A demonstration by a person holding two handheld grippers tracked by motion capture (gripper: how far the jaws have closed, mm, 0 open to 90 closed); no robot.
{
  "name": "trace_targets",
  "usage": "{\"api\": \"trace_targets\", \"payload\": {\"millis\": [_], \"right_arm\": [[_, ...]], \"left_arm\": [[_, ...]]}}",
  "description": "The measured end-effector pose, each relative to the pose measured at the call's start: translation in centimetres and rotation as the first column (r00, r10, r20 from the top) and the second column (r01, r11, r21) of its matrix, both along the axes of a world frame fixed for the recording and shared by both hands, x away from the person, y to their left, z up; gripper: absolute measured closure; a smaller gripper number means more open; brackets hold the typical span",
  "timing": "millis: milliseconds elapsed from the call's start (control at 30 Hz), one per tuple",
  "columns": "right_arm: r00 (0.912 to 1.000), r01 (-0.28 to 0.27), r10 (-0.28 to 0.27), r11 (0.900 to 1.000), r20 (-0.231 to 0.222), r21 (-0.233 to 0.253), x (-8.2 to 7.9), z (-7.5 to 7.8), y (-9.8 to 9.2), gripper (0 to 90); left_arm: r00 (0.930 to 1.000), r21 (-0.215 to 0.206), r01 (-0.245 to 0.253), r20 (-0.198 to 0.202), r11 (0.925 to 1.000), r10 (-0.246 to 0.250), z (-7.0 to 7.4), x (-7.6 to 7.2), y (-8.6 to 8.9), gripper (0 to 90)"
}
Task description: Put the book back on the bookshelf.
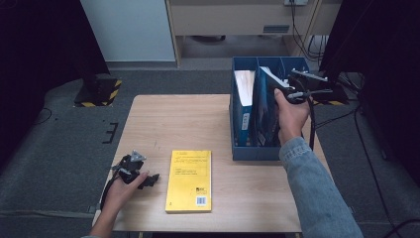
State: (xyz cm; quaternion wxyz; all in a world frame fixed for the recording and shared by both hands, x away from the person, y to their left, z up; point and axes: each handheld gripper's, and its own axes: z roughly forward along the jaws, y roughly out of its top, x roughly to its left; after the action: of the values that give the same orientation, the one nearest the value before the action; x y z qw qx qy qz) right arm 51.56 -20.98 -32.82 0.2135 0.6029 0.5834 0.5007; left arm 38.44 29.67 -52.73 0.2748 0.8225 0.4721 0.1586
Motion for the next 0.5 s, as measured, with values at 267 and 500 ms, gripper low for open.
{"api": "trace_targets", "payload": {"millis": [267, 500], "right_arm": [[1.0000, -0.002, 0.002, 1.000, -0.006, -0.002, -0.06, -0.75, -0.05, 71.5], [0.9999, -0.012, 0.012, 1.000, -0.009, -0.018, 0.01, -0.99, 0.52, 71.6]], "left_arm": [[1.0000, -0.001, 0.001, -0.002, 1.0000, -0.001, 0.01, -0.01, -0.04, 0.0], [1.0000, 0.000, 0.004, -0.003, 1.0000, -0.004, 0.01, 0.01, -0.03, 0.0]]}}
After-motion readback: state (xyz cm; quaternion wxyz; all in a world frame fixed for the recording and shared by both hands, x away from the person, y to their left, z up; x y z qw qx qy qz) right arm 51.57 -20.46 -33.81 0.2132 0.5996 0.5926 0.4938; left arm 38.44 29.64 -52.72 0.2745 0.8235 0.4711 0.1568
